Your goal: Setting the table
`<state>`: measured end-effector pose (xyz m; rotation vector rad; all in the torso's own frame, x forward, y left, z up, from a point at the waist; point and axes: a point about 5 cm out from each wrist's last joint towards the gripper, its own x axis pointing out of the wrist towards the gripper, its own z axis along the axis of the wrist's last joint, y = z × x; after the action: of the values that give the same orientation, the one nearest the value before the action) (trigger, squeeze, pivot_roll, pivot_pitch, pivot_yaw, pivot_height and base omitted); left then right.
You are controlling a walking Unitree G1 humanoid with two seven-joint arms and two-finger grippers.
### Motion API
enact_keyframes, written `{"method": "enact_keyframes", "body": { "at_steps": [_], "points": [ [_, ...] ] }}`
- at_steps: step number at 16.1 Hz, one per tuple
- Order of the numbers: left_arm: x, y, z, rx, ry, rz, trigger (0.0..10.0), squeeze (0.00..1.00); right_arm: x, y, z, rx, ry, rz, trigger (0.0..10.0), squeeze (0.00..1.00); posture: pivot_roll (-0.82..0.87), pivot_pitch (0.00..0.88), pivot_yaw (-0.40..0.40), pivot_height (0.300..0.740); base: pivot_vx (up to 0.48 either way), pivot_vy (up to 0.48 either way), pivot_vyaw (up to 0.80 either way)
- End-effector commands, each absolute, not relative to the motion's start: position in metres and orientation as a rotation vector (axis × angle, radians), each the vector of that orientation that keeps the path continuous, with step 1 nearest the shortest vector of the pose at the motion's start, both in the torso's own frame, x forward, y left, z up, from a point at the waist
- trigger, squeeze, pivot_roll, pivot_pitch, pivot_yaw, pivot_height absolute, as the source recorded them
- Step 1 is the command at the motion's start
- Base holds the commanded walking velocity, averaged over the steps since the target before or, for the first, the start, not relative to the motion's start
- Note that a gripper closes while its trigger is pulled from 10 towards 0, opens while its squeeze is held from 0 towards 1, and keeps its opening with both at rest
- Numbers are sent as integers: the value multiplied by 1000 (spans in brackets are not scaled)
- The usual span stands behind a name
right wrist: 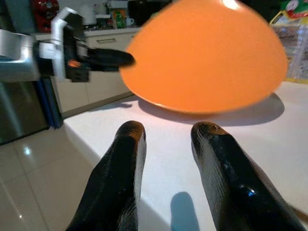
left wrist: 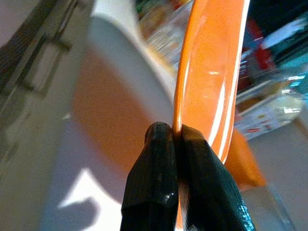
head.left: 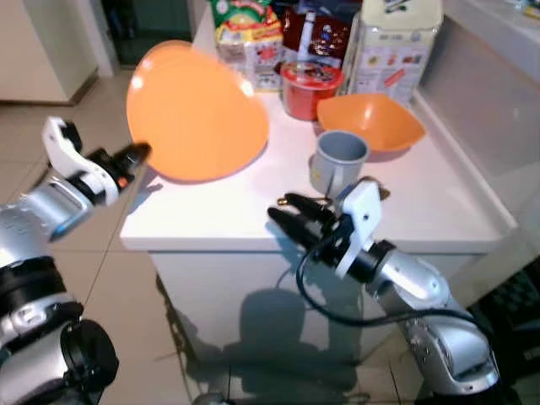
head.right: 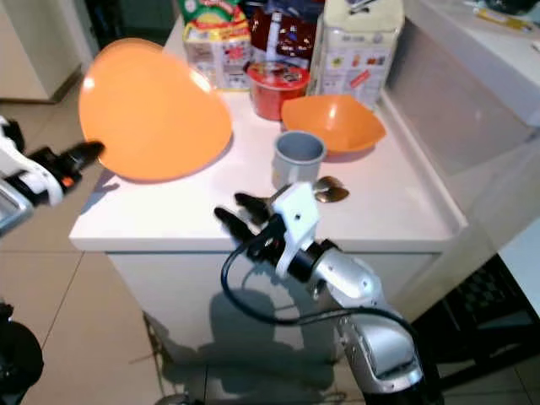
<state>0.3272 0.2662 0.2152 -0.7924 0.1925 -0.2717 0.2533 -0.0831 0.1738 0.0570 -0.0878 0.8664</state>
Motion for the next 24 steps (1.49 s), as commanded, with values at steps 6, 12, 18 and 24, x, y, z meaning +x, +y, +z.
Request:
{"method": "enact_keyframes", "body": {
  "at_steps": [6,12,18,24],
  "points": [
    [283,239,262,-628,-236,-271,10000,0,274,-108,201,133,-251,607,10000,0,71,0,-43,740,0,0,0],
    [264,192,267,-331,-303,-283,10000,0,277,-117,223,218,-311,546,10000,0,91,0,-64,740,0,0,0],
    [262,166,260,-220,-270,-339,10000,0,275,-118,219,228,-287,498,10000,0,91,0,-39,740,-84,0,0],
    [264,160,257,-203,-264,-359,10000,0,273,-122,216,234,-268,480,10000,0,91,0,-39,740,-326,0,0]
  ]
}}
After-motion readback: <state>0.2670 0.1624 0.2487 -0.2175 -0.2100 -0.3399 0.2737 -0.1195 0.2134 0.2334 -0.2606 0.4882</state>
